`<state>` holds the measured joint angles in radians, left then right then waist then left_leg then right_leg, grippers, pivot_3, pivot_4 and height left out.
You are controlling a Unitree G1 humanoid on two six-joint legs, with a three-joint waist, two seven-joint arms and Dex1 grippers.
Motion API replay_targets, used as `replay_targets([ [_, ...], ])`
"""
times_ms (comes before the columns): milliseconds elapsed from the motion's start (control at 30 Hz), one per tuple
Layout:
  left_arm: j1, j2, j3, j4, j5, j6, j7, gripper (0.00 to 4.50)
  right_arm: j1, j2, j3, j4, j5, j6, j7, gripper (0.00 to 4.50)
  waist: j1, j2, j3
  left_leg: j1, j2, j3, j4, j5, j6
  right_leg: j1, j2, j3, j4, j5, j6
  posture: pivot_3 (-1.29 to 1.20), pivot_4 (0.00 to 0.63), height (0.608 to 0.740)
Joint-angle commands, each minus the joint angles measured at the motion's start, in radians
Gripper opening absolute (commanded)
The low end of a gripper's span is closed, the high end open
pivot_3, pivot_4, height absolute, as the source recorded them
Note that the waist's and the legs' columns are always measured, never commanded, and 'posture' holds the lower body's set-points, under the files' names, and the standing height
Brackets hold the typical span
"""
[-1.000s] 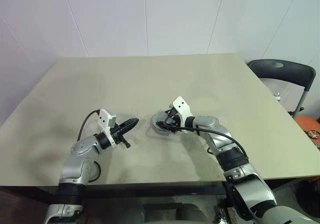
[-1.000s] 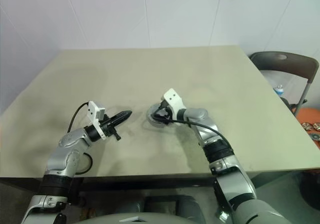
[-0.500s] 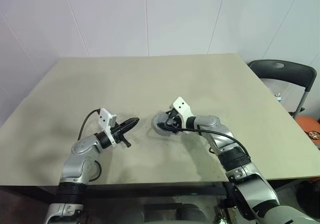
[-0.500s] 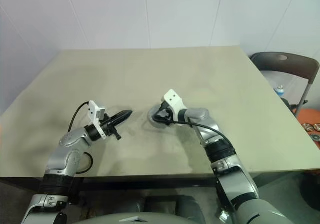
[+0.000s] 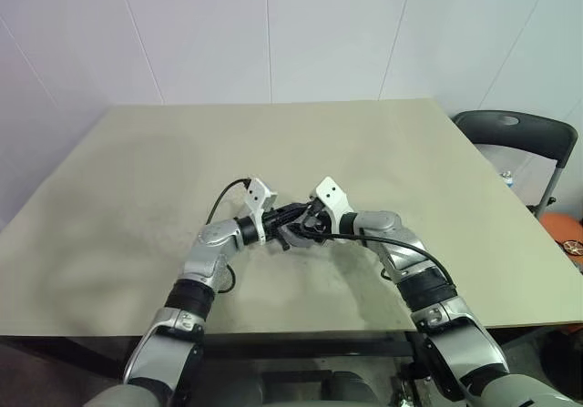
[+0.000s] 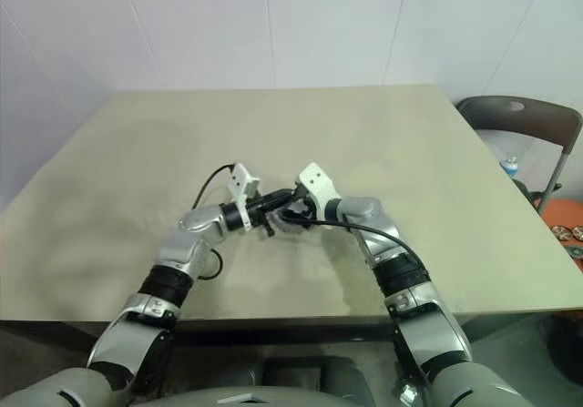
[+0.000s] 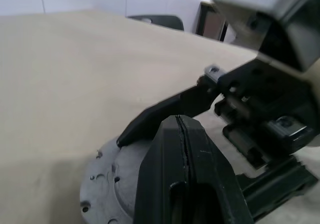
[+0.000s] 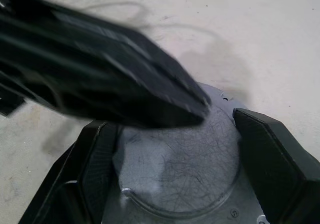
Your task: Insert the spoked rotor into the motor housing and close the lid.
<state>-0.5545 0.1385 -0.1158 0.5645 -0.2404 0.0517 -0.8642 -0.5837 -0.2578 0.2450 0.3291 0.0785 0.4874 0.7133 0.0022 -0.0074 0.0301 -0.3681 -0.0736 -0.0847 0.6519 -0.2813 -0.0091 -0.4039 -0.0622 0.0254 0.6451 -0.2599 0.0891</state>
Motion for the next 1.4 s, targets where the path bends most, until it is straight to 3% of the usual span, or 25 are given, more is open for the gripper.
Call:
replay_targets([
  [33,-0.035,0.005,-0.018,0.026,0.054,-0.039,0.015,0.0,0.034,-0.006,0.012,-0.023,-0.01,0.03,0.0,3.28,0.002,0.0,0.0,0.0,0.0,0.0,0.0,0.0,0.0,0.0,0.0,0.0,0.0,0.0,0.0,0.0,0.0,0.74],
  [300,-0.058,0.054,-0.119,0.087,0.198,0.038,0.026,0.0,0.058,-0.006,0.009,-0.061,-0.003,0.047,-0.006,3.28,0.01,-0.002,-0.003,0.0,0.0,0.0,0.0,0.0,0.0,0.001,0.0,0.0,0.0,0.0,0.0,0.0,0.0,0.74],
  [500,-0.016,0.047,-0.12,0.039,0.182,0.095,0.013,0.0,0.064,0.009,-0.024,-0.09,0.036,0.063,0.002,3.28,0.01,-0.002,-0.007,0.003,-0.001,0.0,-0.001,-0.001,0.002,0.003,0.0,0.0,0.0,0.0,0.0,0.0,0.0,0.74],
  [567,0.01,0.052,-0.121,0.013,0.181,0.113,0.01,0.0,0.063,0.009,-0.047,-0.101,0.06,0.086,0.009,4.02,0.009,-0.003,-0.009,0.003,-0.001,0.0,-0.002,-0.001,0.002,0.003,-0.001,0.0,-0.001,0.0,0.0,0.0,0.0,0.74],
  [633,0.029,0.057,-0.116,-0.012,0.179,0.128,0.01,0.0,0.053,0.007,-0.078,-0.104,0.086,0.108,0.015,4.48,0.009,-0.003,-0.01,0.004,-0.001,-0.001,-0.003,-0.002,0.003,0.003,-0.001,0.0,-0.001,0.0,0.0,0.0,0.0,0.74],
  [833,0.043,0.064,-0.104,-0.043,0.181,0.147,0.02,0.0,0.011,-0.023,-0.19,-0.068,0.197,0.194,0.07,4.48,0.011,-0.003,-0.01,0.013,0.0,-0.001,-0.003,-0.002,0.003,0.015,0.0,-0.001,-0.008,0.0,0.0,0.0,0.0,0.74],
  [1033,0.054,0.066,-0.097,-0.075,0.177,0.158,0.02,0.0,0.012,-0.109,-0.313,-0.06,0.323,0.311,0.129,4.48,0.01,-0.002,-0.01,0.012,0.0,-0.001,-0.004,-0.003,0.005,0.015,-0.001,-0.001,-0.011,0.0,0.0,0.0,0.0,0.74],
  [1233,0.065,0.071,-0.095,-0.094,0.174,0.163,0.015,0.0,0.046,-0.189,-0.337,-0.072,0.371,0.535,0.102,4.48,0.011,-0.002,-0.011,0.011,0.001,-0.001,-0.004,-0.003,0.005,0.015,-0.001,0.0,-0.011,0.0,0.0,0.0,0.0,0.74],
  [1400,0.05,0.069,-0.096,-0.09,0.174,0.155,0.004,0.0,0.041,-0.17,-0.338,-0.109,0.402,0.69,0.043,4.48,0.011,-0.001,-0.011,0.01,0.001,-0.001,-0.004,-0.003,0.005,0.014,-0.001,0.0,-0.011,0.0,0.0,0.0,0.0,0.74],
])
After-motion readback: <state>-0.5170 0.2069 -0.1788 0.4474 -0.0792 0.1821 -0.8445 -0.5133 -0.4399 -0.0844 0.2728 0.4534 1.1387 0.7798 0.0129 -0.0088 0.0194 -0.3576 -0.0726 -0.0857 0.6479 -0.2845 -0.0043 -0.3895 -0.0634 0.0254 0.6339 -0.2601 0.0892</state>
